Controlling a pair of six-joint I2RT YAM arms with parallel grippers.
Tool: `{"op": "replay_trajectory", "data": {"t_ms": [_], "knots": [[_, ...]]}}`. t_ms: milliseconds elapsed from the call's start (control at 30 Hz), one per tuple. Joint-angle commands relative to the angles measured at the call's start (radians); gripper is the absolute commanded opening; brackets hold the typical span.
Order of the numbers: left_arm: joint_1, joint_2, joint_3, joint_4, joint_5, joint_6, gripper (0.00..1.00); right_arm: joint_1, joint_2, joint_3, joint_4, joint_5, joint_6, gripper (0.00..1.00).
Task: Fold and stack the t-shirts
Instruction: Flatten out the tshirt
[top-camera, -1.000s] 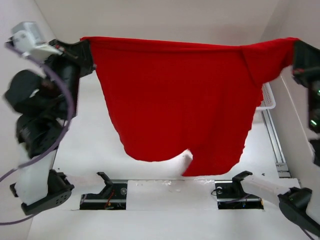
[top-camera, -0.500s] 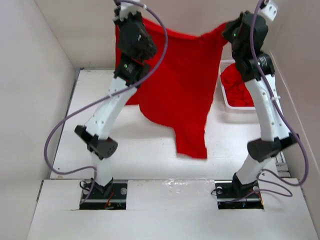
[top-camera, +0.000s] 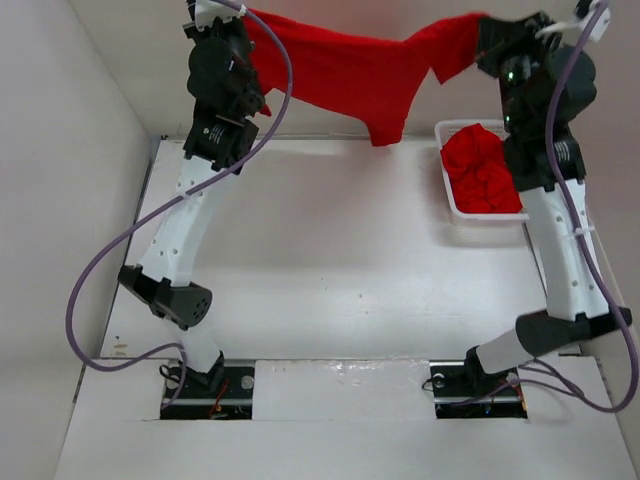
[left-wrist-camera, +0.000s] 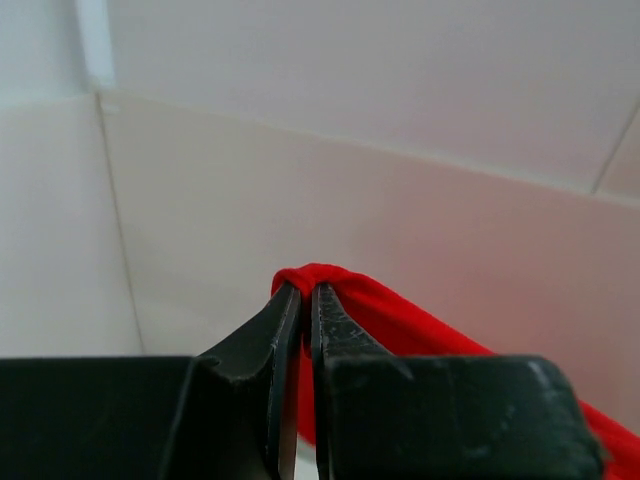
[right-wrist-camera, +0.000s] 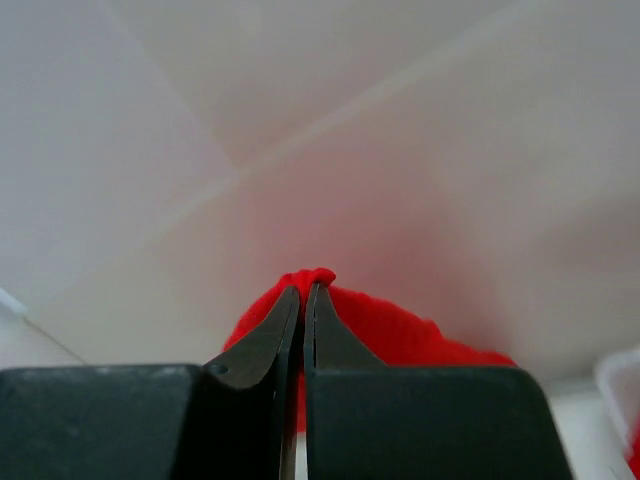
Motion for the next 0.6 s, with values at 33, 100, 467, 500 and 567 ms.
{"op": "replay_trajectory", "data": {"t_ms": [33, 100, 467, 500, 567], "knots": [[0.01, -0.131, -0.33, -0.157, 0.095, -0.273, 0.0, -0.012, -0.187, -0.423, 0.052, -0.023, 0.043, 0.0], [0.01, -0.243, -0.509, -0.191, 0.157, -0.414, 0.0, -0.012, -0.244, -0.689, 0.052, -0.039, 0.078, 0.0], [0.087, -0.576, -1.422, -0.191, 0.691, -0.953, 0.0, 0.085, -0.447, -1.359, -0.095, -0.142, 0.302, 0.0], [0.087, -0.598, -1.503, -0.191, 0.703, -0.971, 0.0, 0.097, -0.447, -1.381, -0.11, -0.132, 0.311, 0.0], [0.087, -0.685, -1.606, -0.211, 0.712, -1.006, 0.0, 0.107, -0.483, -1.44, -0.153, -0.132, 0.333, 0.0]]}}
